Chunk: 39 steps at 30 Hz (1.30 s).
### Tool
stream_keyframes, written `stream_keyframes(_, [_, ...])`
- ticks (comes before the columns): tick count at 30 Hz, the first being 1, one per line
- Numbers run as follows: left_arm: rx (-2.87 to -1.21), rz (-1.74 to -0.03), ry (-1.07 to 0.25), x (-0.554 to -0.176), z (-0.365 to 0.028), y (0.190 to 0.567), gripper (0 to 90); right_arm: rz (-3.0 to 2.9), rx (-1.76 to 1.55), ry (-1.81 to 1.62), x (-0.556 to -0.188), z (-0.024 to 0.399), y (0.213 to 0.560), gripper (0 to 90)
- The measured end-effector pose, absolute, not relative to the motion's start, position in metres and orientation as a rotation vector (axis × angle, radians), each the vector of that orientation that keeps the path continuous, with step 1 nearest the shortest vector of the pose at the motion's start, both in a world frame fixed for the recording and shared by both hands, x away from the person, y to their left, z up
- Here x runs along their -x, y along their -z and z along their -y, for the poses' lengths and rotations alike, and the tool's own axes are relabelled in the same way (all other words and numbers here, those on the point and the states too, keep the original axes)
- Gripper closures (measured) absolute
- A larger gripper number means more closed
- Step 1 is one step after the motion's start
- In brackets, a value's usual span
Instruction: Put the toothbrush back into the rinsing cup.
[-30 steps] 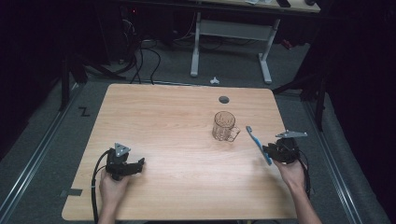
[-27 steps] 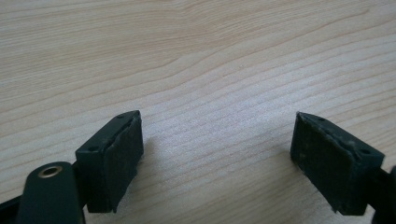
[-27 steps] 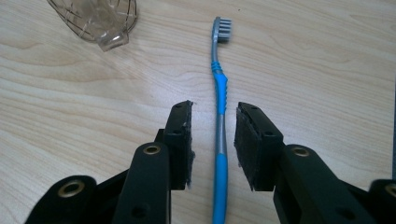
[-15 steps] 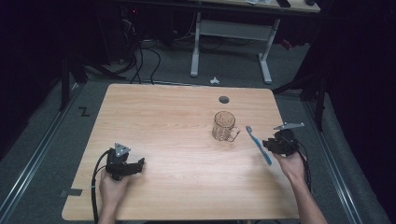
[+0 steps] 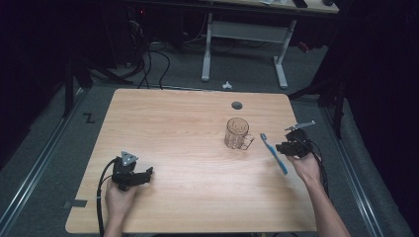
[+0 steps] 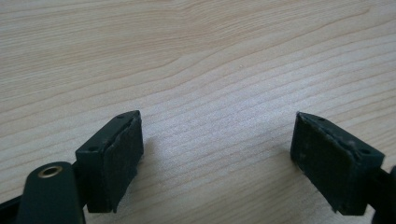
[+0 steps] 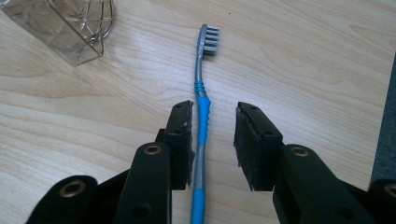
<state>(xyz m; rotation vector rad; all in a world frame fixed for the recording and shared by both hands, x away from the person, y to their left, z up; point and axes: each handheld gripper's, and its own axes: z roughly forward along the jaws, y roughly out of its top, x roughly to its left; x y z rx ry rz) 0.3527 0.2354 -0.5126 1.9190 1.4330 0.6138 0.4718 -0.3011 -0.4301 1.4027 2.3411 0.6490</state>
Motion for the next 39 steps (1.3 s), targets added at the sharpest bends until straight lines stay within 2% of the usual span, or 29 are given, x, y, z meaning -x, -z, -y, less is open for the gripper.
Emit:
stream_keyframes(22, [-1.919, -1.433, -0.614, -0.353, -0.235, 0.513, 17.6, -2.431, -1.399, -0.498, -0.504, 0.281, 0.437, 66.4])
stream_keyframes(39, [-1.919, -1.433, -0.613, -0.353, -0.235, 0.513, 17.6, -2.472, -1.454, -0.426, -0.524, 0.272, 0.458, 65.5])
